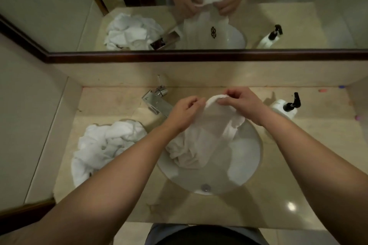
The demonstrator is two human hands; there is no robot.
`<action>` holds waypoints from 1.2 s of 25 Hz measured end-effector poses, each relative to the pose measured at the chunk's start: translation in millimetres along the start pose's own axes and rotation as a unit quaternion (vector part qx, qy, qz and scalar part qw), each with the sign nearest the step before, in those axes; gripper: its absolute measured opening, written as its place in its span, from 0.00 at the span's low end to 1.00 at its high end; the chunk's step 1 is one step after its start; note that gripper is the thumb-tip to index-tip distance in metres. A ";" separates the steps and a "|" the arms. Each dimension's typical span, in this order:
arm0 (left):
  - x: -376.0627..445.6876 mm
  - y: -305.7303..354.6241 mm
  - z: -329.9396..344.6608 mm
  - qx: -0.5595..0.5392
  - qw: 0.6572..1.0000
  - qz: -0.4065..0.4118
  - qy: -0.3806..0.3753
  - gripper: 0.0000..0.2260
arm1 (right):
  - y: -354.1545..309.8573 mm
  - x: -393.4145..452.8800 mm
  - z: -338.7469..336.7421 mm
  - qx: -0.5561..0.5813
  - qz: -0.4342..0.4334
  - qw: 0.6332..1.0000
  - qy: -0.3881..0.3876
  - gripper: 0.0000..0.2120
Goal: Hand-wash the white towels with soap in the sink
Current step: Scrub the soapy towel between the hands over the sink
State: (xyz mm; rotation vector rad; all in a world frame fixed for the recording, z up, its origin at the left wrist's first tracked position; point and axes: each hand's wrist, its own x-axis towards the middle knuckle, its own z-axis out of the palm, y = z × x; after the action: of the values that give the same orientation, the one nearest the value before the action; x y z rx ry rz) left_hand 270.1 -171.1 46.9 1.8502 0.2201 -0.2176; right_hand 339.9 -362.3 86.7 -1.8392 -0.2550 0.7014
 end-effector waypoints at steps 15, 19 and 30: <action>-10.8 33.5 6.6 -0.044 0.997 -0.015 0.058 0.12 | 25.5 -18.9 17.0 0.178 0.028 0.984 -0.003 0.05; -14.6 26.5 0.5 -0.099 0.988 -0.103 -0.054 0.16 | 0.5 -10.9 26.6 0.081 -0.022 0.996 -0.017 0.06; -37.3 18.1 6.4 -0.164 0.965 -0.047 0.198 0.15 | 61.1 -21.3 76.9 -0.030 0.041 0.996 0.072 0.13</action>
State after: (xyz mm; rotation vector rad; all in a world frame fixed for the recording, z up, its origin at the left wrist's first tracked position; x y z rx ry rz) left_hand 238.6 -183.8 71.5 1.5393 0.5866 0.1230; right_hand 269.0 -335.6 20.8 -1.9566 -0.1079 0.6208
